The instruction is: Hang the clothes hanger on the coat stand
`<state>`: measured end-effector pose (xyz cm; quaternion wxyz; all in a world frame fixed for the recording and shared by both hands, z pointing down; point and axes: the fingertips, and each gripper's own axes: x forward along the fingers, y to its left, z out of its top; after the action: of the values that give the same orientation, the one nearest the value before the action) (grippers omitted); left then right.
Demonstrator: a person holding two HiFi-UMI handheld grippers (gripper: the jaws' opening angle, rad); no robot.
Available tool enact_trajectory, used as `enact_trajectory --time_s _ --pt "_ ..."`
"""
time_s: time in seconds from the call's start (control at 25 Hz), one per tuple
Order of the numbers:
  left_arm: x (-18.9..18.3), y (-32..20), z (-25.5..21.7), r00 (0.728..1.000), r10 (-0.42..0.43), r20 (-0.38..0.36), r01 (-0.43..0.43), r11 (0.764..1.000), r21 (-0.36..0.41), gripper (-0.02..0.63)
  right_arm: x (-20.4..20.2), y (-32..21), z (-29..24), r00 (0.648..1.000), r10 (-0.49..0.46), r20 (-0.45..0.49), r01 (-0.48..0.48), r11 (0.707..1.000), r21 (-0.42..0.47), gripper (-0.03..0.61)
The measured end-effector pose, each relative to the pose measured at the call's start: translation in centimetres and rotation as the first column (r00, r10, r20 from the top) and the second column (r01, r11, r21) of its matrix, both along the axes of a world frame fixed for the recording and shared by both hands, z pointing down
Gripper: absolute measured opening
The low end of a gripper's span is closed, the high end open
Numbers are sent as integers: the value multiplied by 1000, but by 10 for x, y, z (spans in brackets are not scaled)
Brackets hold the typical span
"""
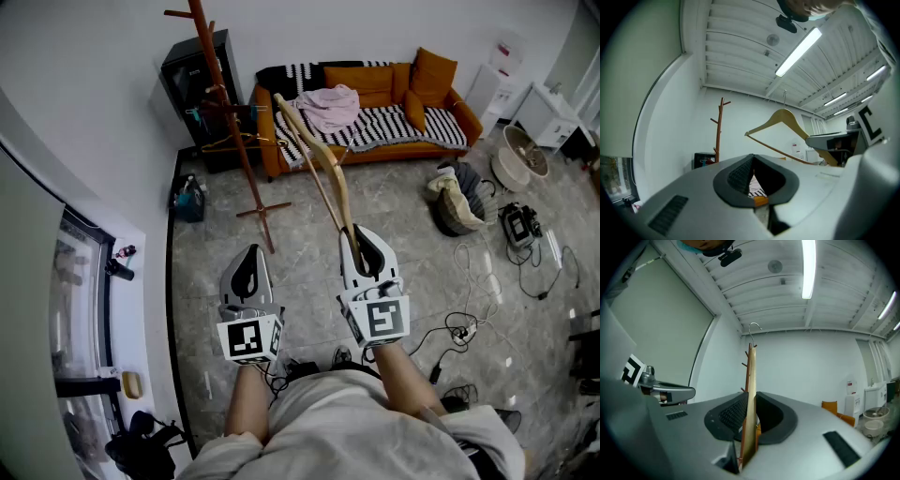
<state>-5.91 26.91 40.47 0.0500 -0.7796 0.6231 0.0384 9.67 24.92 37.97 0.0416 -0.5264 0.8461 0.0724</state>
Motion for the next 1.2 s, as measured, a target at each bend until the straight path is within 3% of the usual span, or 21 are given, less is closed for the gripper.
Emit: enact_trajectory --time_s 0.64,1.2 --pt "-27 1 5 1000 15 2 -15 1000 -15 9 -31 3 3 1000 -3 -26 4 1000 11 48" --pt "-74 6 29 998 64 -8 -65 997 -50 9 -78 11 17 999 30 -31 -31 999 -21 48"
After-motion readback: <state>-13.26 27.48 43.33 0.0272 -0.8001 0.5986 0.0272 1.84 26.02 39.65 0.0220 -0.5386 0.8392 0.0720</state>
